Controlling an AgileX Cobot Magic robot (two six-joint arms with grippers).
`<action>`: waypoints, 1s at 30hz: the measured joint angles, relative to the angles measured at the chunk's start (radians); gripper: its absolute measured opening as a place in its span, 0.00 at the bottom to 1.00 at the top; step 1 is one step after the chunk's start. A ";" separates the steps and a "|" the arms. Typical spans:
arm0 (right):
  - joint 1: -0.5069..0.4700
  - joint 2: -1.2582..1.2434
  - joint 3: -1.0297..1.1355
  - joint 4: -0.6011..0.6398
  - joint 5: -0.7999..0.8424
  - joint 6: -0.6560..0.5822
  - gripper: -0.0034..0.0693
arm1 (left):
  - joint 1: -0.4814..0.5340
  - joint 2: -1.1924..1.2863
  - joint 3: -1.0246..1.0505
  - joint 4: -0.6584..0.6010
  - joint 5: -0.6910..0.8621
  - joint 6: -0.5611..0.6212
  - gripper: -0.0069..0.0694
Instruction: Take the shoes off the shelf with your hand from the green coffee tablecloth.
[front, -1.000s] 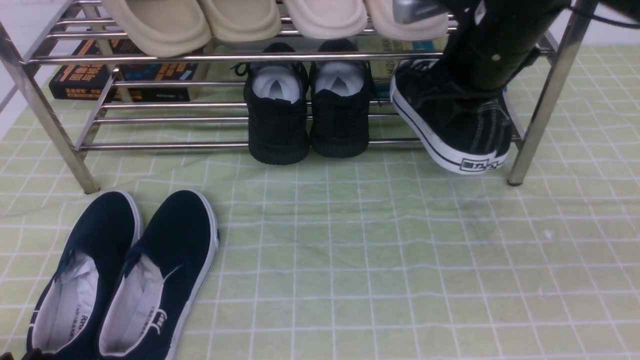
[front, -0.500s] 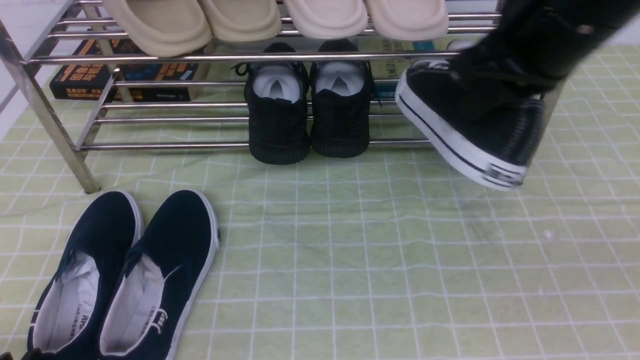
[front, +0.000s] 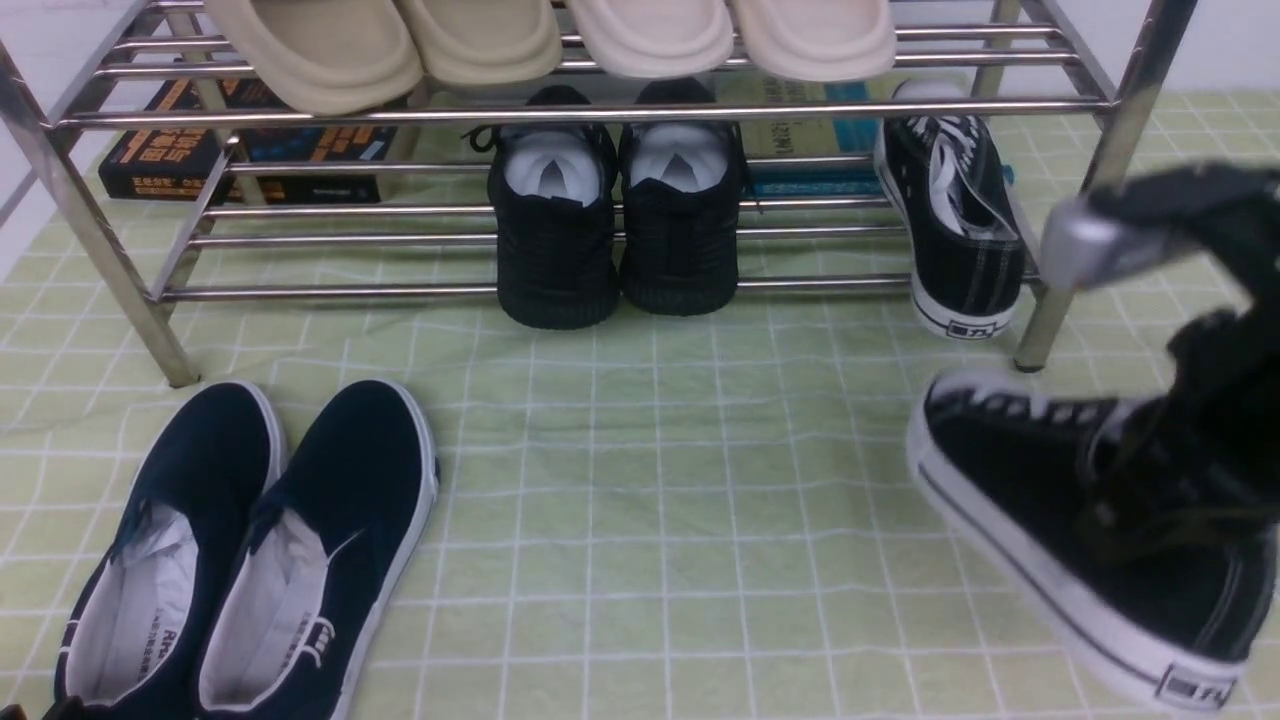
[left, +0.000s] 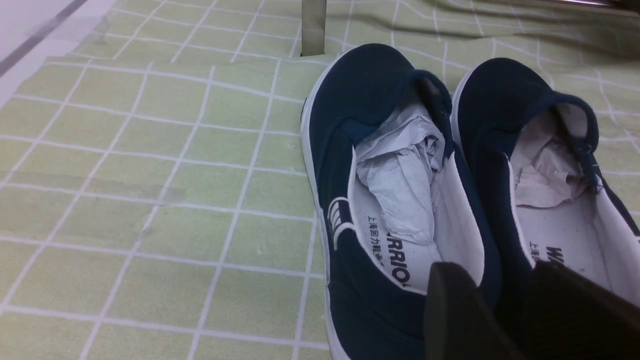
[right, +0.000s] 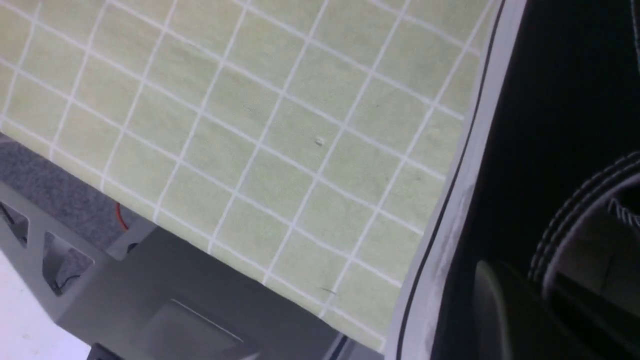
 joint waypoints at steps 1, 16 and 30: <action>0.000 0.000 0.012 0.000 -0.027 0.000 0.07 | 0.000 0.000 0.000 0.001 0.000 0.000 0.40; 0.002 0.141 0.052 0.050 -0.212 0.000 0.07 | 0.000 0.000 0.000 0.031 0.001 0.000 0.40; 0.000 0.297 0.052 -0.057 -0.406 0.012 0.07 | 0.001 0.000 0.000 0.047 0.002 0.000 0.40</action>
